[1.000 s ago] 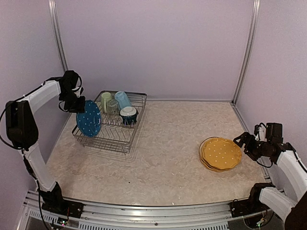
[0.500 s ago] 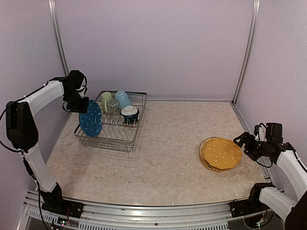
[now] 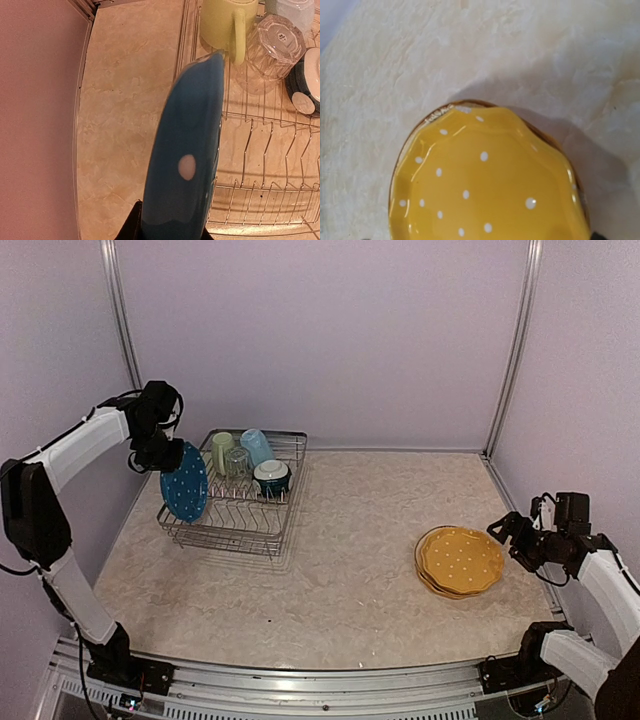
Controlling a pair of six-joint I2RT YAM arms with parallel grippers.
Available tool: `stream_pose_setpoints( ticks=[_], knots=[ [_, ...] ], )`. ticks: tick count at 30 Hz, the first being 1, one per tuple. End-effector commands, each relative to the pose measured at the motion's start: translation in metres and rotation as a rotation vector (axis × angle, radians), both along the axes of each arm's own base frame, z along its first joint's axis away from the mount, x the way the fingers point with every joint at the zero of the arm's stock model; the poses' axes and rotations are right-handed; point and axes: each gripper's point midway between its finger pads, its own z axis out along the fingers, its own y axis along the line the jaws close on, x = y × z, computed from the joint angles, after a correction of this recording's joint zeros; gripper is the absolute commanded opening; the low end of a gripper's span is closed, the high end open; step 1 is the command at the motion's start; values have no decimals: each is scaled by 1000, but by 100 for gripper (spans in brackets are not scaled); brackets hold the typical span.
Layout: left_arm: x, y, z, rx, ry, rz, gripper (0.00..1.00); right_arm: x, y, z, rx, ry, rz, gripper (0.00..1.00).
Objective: Unload the mixed dishes from the dish rack
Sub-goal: Grab the plate from the dish rack, then pass from the left arm to the right
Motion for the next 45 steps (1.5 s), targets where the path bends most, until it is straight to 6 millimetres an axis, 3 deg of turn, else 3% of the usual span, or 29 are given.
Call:
stream_pose_setpoints(
  ticks=[1,13,25,35,45],
  knots=[
    [3,-3,53,-47,-182,30,0,2,3,6,-2,-11,12,92],
    [-17,-27,98,-216,-314,-84,0,2,3,7,-15,-20,14,97],
    [-27,-39,137,-655,-434,-181,0,2,6,11,-14,-34,15,100],
    [-26,-94,124,-1045,-261,-360,0,13,27,22,-5,-61,56,100],
    [-43,-175,95,-1200,-14,-534,0,29,90,86,36,-248,191,100]
  ],
)
